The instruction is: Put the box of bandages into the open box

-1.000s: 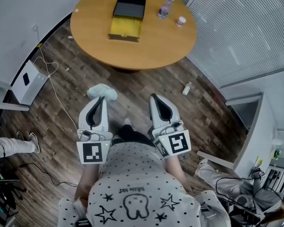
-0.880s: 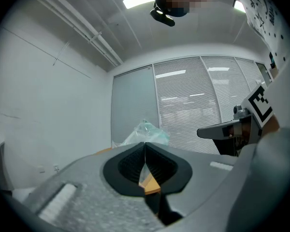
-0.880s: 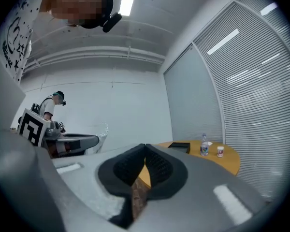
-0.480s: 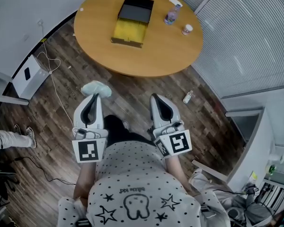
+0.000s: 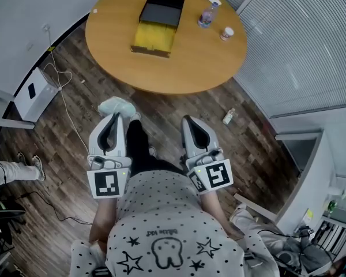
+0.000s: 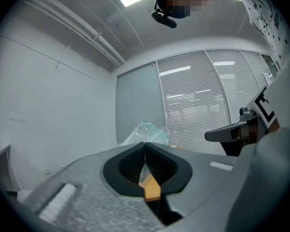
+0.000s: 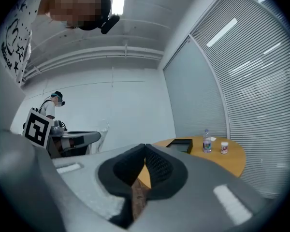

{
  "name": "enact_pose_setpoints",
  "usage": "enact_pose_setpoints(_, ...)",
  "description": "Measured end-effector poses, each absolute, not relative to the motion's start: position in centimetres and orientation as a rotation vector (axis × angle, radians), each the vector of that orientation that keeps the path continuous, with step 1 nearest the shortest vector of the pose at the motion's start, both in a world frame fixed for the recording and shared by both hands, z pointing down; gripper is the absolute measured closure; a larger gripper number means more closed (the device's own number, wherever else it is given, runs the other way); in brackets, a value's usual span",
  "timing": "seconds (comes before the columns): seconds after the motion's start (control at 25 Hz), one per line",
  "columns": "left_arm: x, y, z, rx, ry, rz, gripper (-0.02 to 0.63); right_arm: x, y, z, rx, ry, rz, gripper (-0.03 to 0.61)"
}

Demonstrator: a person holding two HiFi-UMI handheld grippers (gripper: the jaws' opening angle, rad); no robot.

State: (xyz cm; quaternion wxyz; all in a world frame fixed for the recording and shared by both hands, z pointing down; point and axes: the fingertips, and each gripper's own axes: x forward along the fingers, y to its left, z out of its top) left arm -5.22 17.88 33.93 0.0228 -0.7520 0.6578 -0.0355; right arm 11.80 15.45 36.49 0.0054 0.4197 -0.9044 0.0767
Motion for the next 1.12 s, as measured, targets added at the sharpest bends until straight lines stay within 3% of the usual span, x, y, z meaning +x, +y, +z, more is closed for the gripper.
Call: enact_pose_setpoints(1.12,-9.0,-1.8,34.6,-2.538,1.845,-0.130,0.603,6.3,-2.0,36.9,1.467,-2.745,0.341,0.574)
